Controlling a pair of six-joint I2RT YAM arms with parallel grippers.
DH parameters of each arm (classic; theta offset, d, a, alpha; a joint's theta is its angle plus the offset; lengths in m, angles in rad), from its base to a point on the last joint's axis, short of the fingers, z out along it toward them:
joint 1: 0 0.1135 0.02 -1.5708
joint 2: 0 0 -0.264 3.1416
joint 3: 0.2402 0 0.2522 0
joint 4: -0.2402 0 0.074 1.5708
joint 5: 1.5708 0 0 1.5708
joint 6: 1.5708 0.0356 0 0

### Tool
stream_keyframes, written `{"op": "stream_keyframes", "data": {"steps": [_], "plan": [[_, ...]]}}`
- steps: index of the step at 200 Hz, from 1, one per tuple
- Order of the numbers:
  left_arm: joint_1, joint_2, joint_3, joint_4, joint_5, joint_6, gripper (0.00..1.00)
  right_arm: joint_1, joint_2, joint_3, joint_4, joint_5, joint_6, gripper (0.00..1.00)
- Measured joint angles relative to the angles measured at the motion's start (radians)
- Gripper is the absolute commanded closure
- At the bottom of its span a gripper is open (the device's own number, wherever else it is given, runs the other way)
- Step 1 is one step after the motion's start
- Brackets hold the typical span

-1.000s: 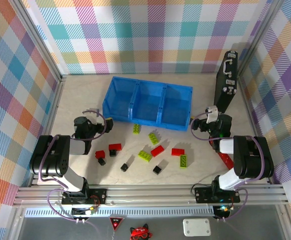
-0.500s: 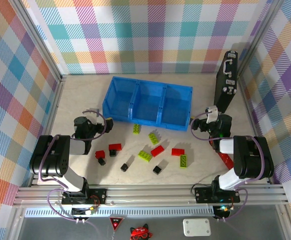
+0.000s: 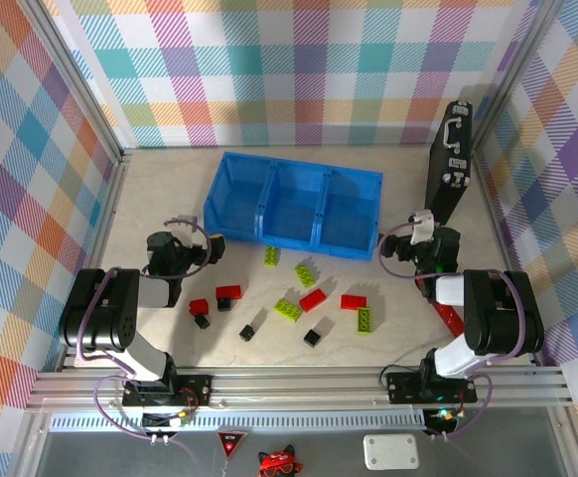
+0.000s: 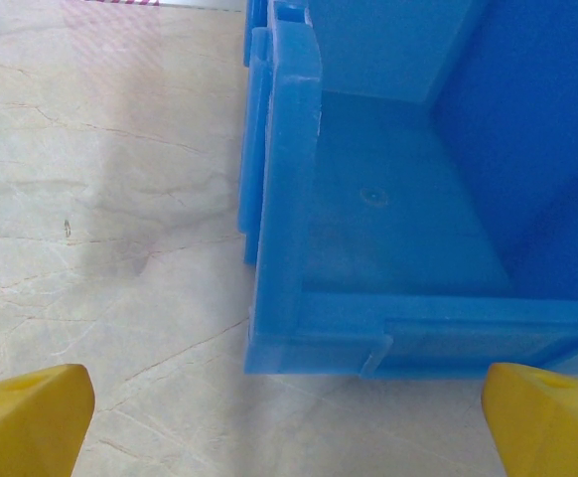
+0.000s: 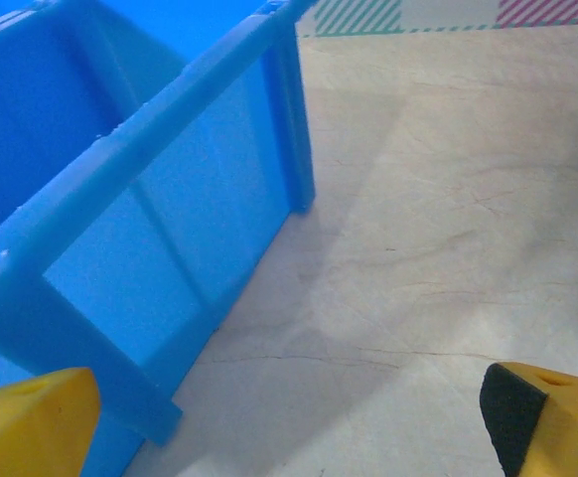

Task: Sort the legos into containers by color
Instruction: Pick up the lego from the bottom-center of the table.

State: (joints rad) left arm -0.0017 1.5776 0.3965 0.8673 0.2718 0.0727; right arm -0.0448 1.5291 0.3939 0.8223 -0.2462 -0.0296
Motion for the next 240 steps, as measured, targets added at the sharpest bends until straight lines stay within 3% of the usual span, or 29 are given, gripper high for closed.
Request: {"op": "stream_keyframes", "data": {"steps": [79,132,202,240], "plan": [[0.0,-0.004,0.0,-0.002,-0.05,-0.006,0.0,0.0,-0.003,0.001,-0.011,0.045,0.014,0.01],[-0.005,-0.125,-0.003,-0.068,-0.14,-0.031,0.0,0.0,-0.158,0.043,-0.197,0.071,0.022,0.01],[-0.102,-0.332,0.185,-0.554,-0.349,-0.097,0.0,0.03,-0.339,0.286,-0.723,0.024,0.162,0.04],[-0.103,-0.397,0.32,-0.813,-0.341,-0.182,0.01,0.074,-0.381,0.355,-0.969,-0.049,0.29,0.06]]}}
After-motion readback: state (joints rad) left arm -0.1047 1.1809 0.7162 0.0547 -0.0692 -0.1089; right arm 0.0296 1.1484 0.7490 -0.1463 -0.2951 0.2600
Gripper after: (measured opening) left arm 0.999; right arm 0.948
